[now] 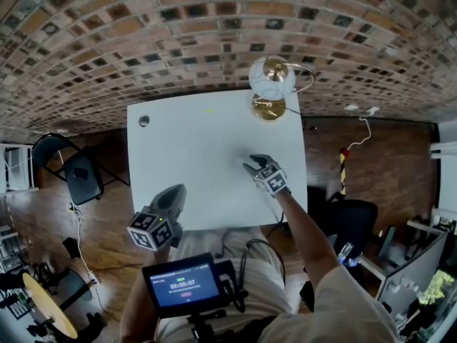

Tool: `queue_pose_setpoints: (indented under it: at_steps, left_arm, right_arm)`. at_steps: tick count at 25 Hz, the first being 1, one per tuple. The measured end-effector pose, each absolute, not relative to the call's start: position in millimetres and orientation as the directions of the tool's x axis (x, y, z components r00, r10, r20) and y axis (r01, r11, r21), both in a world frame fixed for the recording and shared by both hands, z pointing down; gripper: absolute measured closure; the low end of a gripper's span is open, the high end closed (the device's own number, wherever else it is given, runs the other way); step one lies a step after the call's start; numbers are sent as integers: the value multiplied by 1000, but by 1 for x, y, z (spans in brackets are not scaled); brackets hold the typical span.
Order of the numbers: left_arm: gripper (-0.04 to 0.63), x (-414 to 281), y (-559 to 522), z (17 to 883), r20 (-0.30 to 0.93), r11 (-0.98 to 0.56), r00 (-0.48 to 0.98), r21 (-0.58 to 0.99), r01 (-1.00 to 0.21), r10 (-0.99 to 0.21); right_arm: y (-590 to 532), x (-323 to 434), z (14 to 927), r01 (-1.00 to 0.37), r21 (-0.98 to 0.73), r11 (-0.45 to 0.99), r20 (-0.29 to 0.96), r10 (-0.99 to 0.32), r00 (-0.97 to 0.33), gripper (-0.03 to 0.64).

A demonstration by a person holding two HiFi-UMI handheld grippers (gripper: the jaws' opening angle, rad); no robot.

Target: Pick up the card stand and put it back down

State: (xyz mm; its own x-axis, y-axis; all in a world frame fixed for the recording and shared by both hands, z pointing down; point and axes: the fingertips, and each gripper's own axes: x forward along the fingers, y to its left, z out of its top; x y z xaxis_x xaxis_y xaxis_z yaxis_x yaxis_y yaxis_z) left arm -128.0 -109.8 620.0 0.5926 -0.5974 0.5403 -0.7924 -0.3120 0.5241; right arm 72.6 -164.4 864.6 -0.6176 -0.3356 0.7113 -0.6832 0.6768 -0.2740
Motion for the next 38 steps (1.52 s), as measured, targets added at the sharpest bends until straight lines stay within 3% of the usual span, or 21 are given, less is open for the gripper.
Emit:
queue_pose_setpoints:
  at_steps: [11,16,27,38]
  left_arm:
    - [595,-141,-114,621,557,-297,562,496,-816,-612]
    - [595,-144,-116,619,558,-293,554,490,-821,-618]
    - [595,-147,-113,613,535,-291,558,504,-814,-634]
    - [595,-147,-118,592,475,-311,568,515,-799,-672]
  right_arm:
    - [-171,63,864,-671,-286,684,684,-345,-643,461]
    - [-171,61,856,-667,-288,687,655,-367,-661,585]
    - [-167,54,821,-672,-311,672,607,-403,-685,594]
    - [-163,54,715,-653,-324,685,508,-456,-731,594]
